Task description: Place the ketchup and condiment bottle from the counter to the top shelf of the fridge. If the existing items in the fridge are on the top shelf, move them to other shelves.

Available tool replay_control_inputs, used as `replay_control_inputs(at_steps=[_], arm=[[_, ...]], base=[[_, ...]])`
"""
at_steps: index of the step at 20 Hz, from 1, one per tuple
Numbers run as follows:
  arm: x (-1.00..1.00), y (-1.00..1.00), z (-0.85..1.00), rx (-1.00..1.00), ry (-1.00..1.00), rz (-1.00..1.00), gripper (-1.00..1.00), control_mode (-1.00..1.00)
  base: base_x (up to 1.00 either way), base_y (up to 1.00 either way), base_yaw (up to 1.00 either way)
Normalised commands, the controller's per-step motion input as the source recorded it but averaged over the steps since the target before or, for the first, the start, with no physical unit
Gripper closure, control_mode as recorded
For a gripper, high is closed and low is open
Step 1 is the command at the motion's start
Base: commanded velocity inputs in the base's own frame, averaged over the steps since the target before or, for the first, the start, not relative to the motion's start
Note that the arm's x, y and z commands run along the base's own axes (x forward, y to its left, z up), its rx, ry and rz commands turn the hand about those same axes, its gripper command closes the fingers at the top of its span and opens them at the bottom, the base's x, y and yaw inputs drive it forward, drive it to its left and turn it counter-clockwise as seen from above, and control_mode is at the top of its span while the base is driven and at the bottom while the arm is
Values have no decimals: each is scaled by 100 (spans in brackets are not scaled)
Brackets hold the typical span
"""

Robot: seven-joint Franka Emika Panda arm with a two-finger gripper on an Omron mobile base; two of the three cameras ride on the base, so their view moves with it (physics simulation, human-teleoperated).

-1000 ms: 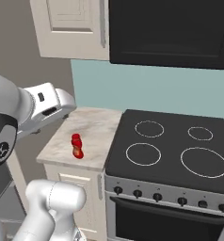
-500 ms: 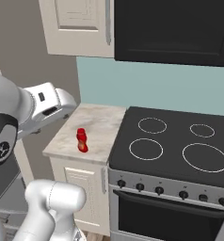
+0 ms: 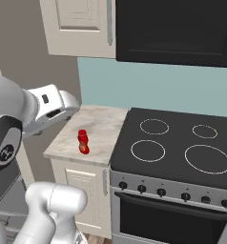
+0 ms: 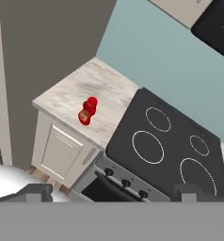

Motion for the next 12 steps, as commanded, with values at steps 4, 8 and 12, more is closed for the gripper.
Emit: replay_control_inputs(at_steps=[4, 8, 12], arm=[[12, -34, -16, 11, 0, 15, -100, -100], [23, -9, -34, 12, 3, 20, -100, -100], [44, 0, -33, 14, 2, 17, -100, -100]], base=[[0, 0, 0], [0, 0, 0], [0, 0, 0]])
